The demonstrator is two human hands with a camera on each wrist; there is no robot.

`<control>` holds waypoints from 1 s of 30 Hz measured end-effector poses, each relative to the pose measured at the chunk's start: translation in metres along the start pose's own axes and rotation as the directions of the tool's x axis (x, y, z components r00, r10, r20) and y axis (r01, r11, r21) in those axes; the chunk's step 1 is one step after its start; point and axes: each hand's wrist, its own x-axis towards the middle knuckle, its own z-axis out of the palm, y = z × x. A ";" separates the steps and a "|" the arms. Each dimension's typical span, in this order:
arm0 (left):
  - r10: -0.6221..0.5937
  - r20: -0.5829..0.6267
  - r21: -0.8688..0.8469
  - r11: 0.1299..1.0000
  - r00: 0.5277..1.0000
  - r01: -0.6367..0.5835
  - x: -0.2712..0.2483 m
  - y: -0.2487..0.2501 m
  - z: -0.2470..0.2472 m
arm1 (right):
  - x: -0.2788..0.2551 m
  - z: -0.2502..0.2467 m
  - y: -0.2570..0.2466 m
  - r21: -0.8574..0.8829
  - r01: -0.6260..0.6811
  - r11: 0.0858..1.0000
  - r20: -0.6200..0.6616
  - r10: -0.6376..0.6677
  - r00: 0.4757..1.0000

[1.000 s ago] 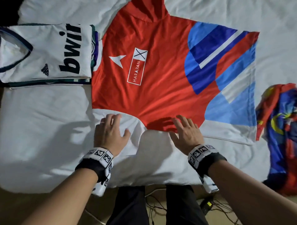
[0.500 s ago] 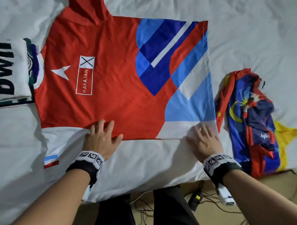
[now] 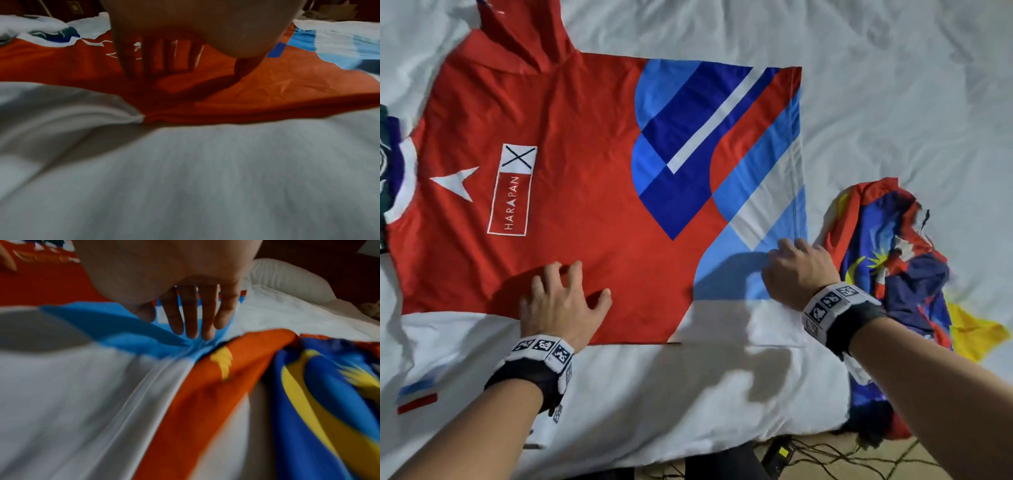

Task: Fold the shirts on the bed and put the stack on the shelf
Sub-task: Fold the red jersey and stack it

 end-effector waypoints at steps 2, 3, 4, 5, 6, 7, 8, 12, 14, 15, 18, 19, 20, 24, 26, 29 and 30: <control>0.032 -0.032 -0.039 0.999 0.999 -0.033 0.010 0.011 0.001 | 0.040 -0.010 0.001 0.040 0.132 0.990 -0.175 -0.123 0.977; 0.047 -0.043 -0.052 0.997 0.998 -0.049 0.016 0.016 0.003 | 0.062 -0.015 -0.001 0.049 0.178 0.983 -0.207 -0.165 0.964; 0.055 -0.047 -0.064 0.996 0.997 -0.058 0.022 0.022 0.005 | 0.083 -0.018 -0.003 0.051 0.196 0.979 -0.187 -0.183 0.965; 0.058 -0.042 -0.072 0.996 0.997 -0.061 0.026 0.027 0.009 | 0.100 -0.019 -0.001 0.036 0.189 0.981 -0.148 -0.182 0.972; 0.055 -0.026 -0.074 0.996 0.998 -0.057 0.030 0.031 0.014 | 0.112 -0.016 0.006 0.005 0.151 0.988 -0.088 -0.150 0.985; 0.049 -0.008 -0.069 0.996 0.999 -0.049 0.031 0.033 0.019 | 0.120 -0.013 0.018 -0.021 0.102 0.995 -0.016 -0.102 0.995; 0.042 0.004 -0.059 0.997 0.999 -0.041 0.032 0.035 0.024 | 0.123 -0.009 0.033 -0.041 0.046 0.998 0.030 -0.045 0.999; 0.006 0.031 -0.038 0.999 1.000 -0.005 0.029 0.035 0.037 | 0.132 -0.015 0.078 -0.038 -0.017 0.999 -0.137 0.011 0.991; -0.018 0.032 -0.056 0.998 0.999 0.020 0.031 0.039 0.041 | 0.153 -0.021 0.073 -0.027 0.109 0.994 -0.217 -0.112 0.970; -0.031 0.030 -0.064 0.997 0.999 0.033 0.032 0.041 0.042 | 0.166 -0.025 0.065 -0.032 0.188 0.982 -0.224 -0.191 0.956; -0.071 0.016 -0.063 0.995 0.997 0.072 0.035 0.049 0.040 | 0.200 -0.027 0.060 -0.094 0.276 0.957 -0.129 -0.287 0.949; -0.076 0.018 -0.061 0.995 0.997 0.077 0.036 0.051 0.039 | 0.207 -0.028 0.069 -0.081 0.220 0.972 -0.129 -0.229 0.965; -0.075 0.022 -0.062 0.995 0.997 0.076 0.037 0.053 0.038 | 0.213 -0.030 0.082 -0.057 0.125 0.991 -0.156 -0.132 0.979; -0.050 0.003 -0.071 0.996 0.999 0.051 0.038 0.052 0.039 | 0.237 -0.044 0.103 -0.012 0.044 0.999 -0.264 -0.045 0.964; -0.045 -0.009 -0.077 0.996 0.999 0.044 0.038 0.052 0.040 | 0.245 -0.046 0.091 -0.046 0.254 0.966 -0.196 -0.258 0.946; -0.047 -0.008 -0.086 0.995 0.999 0.046 0.038 0.052 0.038 | 0.250 -0.042 0.095 -0.128 0.225 0.966 -0.062 -0.234 0.970; -0.041 -0.011 -0.091 0.995 0.999 0.040 0.038 0.052 0.038 | 0.252 -0.040 0.106 -0.107 0.076 0.991 -0.054 -0.082 0.995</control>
